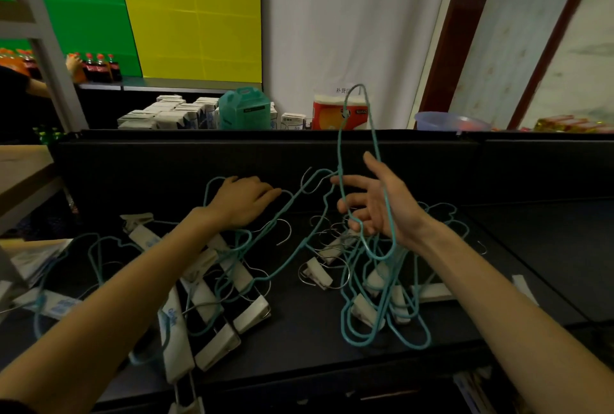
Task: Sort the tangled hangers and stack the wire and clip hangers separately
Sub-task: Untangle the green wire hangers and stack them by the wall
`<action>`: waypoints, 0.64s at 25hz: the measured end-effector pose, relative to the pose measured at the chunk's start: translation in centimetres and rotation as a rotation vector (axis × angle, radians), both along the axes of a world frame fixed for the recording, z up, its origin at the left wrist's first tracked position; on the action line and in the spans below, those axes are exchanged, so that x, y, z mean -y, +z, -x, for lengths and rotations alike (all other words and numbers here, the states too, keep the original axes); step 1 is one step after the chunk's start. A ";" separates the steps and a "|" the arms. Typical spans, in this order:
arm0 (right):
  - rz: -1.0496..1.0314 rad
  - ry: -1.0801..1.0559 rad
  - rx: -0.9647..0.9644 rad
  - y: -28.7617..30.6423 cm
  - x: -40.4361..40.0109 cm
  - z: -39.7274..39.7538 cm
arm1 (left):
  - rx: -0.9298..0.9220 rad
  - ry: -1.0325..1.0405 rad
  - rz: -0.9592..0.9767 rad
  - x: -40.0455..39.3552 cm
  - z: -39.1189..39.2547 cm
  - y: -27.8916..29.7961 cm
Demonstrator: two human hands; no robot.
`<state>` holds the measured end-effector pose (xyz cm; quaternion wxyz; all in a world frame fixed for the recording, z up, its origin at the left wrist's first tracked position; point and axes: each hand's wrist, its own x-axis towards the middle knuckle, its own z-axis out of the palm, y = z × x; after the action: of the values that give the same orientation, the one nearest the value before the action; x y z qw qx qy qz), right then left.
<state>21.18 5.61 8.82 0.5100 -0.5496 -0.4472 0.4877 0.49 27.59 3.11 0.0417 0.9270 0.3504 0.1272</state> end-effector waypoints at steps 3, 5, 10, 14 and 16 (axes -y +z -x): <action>-0.120 -0.082 -0.049 0.3 1.6 -2.2 | 0.125 -0.095 -0.012 1.7 -1.7 2.6; -0.168 -0.165 -0.033 0.4 2.5 -3.8 | 0.112 -0.163 -0.034 3.8 -3.5 3.7; -0.182 -0.454 0.465 -2.1 4.7 -8.2 | 0.137 -0.394 -0.238 11.0 -10.1 1.6; 0.046 -0.551 0.909 -4.3 7.2 -11.7 | -0.173 -0.226 0.078 14.6 -15.4 -0.7; 0.089 -0.540 0.911 -5.3 8.1 -13.2 | -0.195 -0.166 0.156 15.0 -16.5 -1.4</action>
<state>34.33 -2.47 3.56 0.3477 -0.8225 -0.4448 0.0691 17.04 12.64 1.71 0.0899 0.9547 0.2835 0.0049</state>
